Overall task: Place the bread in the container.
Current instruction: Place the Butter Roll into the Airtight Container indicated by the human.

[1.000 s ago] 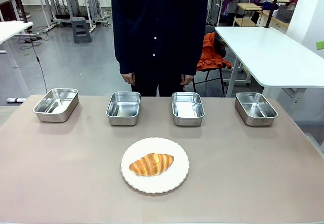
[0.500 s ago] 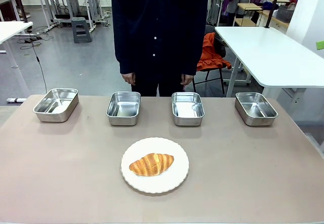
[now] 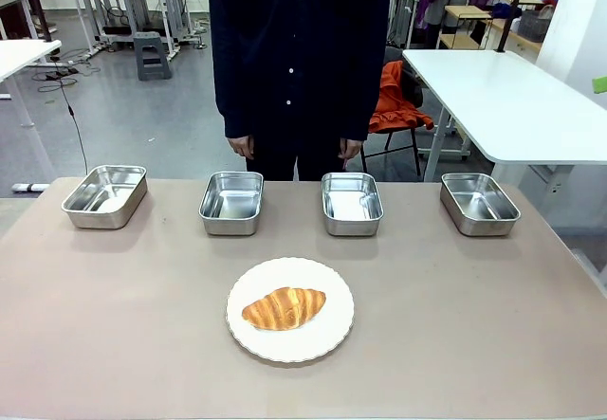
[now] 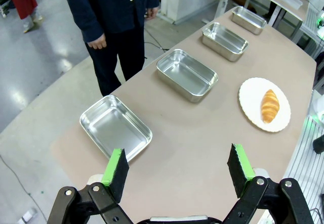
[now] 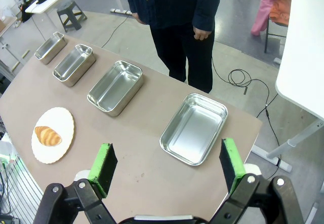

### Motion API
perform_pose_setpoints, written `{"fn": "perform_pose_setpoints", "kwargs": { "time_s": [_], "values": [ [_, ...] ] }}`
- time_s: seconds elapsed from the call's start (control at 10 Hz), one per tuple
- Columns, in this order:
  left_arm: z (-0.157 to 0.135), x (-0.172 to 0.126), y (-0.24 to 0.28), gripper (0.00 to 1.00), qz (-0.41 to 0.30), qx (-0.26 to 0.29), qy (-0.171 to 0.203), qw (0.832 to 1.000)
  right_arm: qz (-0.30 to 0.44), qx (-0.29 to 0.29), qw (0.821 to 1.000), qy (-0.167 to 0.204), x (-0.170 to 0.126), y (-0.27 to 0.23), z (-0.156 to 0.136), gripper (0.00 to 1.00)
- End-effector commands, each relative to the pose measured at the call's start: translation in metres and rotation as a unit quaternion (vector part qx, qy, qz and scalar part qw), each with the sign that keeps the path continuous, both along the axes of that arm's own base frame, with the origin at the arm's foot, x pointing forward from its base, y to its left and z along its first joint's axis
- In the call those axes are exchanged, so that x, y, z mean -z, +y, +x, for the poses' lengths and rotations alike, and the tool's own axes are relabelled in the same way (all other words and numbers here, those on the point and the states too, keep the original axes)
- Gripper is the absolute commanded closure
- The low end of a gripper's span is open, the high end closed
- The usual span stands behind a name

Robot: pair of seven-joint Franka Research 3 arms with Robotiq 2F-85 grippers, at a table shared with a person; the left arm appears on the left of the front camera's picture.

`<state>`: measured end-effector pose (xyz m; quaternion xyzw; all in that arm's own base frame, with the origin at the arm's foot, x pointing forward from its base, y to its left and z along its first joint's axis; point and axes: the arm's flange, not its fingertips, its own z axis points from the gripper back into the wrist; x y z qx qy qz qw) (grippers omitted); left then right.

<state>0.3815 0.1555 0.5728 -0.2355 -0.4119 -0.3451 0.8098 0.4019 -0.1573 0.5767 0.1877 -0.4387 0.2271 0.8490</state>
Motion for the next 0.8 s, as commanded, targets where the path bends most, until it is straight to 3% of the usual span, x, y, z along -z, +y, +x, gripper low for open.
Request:
{"fn": "perform_pose_setpoints", "kwargs": {
  "time_s": [0.0,0.7],
  "values": [
    [-0.0008,-0.0005,0.0003,0.00,-0.003,0.000,-0.003,1.000,0.004,-0.004,1.000,-0.008,0.0002,-0.0006,0.0018,0.00],
    [-0.0008,-0.0005,0.0003,0.00,-0.003,0.000,-0.003,1.000,0.004,-0.004,1.000,-0.008,0.0002,-0.0006,0.0018,0.00]
  ]
}}
